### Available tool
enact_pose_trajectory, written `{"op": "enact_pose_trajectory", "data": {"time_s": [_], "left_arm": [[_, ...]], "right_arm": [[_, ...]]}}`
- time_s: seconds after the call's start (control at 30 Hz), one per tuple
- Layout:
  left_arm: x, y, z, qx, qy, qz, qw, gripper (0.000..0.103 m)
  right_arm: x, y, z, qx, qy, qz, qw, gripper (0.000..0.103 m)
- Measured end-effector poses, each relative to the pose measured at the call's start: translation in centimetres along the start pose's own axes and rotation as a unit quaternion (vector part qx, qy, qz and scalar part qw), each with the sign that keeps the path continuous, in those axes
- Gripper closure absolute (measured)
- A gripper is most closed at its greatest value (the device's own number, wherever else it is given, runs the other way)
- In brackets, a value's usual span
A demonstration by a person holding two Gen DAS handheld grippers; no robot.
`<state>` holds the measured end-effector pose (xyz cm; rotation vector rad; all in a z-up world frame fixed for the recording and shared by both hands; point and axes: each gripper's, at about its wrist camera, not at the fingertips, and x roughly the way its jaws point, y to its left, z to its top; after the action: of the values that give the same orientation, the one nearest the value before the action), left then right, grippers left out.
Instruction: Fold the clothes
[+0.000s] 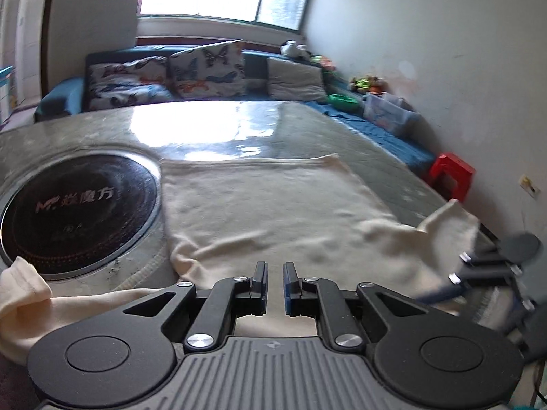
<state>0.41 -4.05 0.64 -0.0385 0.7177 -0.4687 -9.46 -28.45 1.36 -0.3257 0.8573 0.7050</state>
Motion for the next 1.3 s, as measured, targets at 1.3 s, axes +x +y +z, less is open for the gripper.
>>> {"op": "enact_pose_trajectory", "data": {"time_s": [1.3], "left_arm": [[-5.6,8.3,-3.9,-0.091,-0.021,0.18,0.9792,0.066]], "right_arm": [[1.9,-5.6,2.0,0.085,-0.051,-0.046,0.994,0.05]]}}
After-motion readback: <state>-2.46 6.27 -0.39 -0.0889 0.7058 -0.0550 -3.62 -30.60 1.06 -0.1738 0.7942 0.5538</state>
